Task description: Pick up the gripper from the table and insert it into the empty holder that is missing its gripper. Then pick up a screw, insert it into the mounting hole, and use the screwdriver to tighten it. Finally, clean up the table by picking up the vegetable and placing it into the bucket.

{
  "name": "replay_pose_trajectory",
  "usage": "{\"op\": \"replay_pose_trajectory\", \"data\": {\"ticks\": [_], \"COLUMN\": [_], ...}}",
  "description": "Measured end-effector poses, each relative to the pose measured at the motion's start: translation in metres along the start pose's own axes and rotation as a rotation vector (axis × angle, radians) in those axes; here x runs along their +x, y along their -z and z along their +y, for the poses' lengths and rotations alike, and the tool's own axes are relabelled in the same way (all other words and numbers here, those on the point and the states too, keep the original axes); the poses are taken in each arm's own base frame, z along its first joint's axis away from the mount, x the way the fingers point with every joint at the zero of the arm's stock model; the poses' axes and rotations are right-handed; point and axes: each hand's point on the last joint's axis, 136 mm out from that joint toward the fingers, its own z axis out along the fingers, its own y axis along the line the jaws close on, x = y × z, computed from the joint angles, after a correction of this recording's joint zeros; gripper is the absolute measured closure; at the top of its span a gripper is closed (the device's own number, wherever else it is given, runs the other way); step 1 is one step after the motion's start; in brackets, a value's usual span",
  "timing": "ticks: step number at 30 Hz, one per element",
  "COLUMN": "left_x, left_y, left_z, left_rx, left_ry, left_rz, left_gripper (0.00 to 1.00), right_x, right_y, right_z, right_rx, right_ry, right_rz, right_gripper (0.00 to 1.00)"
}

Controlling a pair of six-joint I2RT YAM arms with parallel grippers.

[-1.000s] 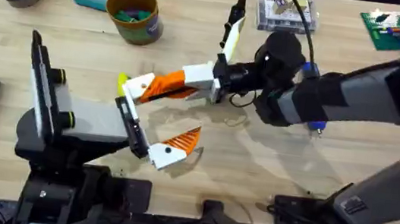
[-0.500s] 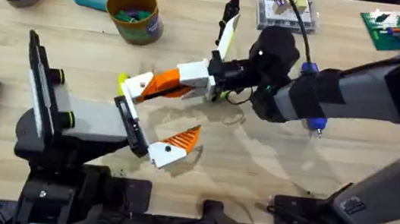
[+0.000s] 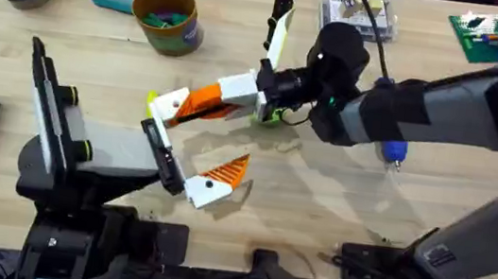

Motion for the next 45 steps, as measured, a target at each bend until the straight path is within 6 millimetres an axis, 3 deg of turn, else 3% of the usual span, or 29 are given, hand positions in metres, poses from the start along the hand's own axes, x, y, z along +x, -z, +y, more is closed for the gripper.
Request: {"op": "replay_pose_trajectory", "data": {"ticks": [45], "left_x": [0.0011], "left_y": [0.0000], "left_z": [-0.0027], "left_rx": [0.015], "left_ry": [0.019], "left_rz": [0.003], "left_gripper": [0.014], "right_x": [-0.0019], "right_y": [0.0007], "right_z": [-0.0054], "right_rx": [0.014], "right_ry": [0.047], "right_rz": [0.094], "right_gripper": [0.985]}}
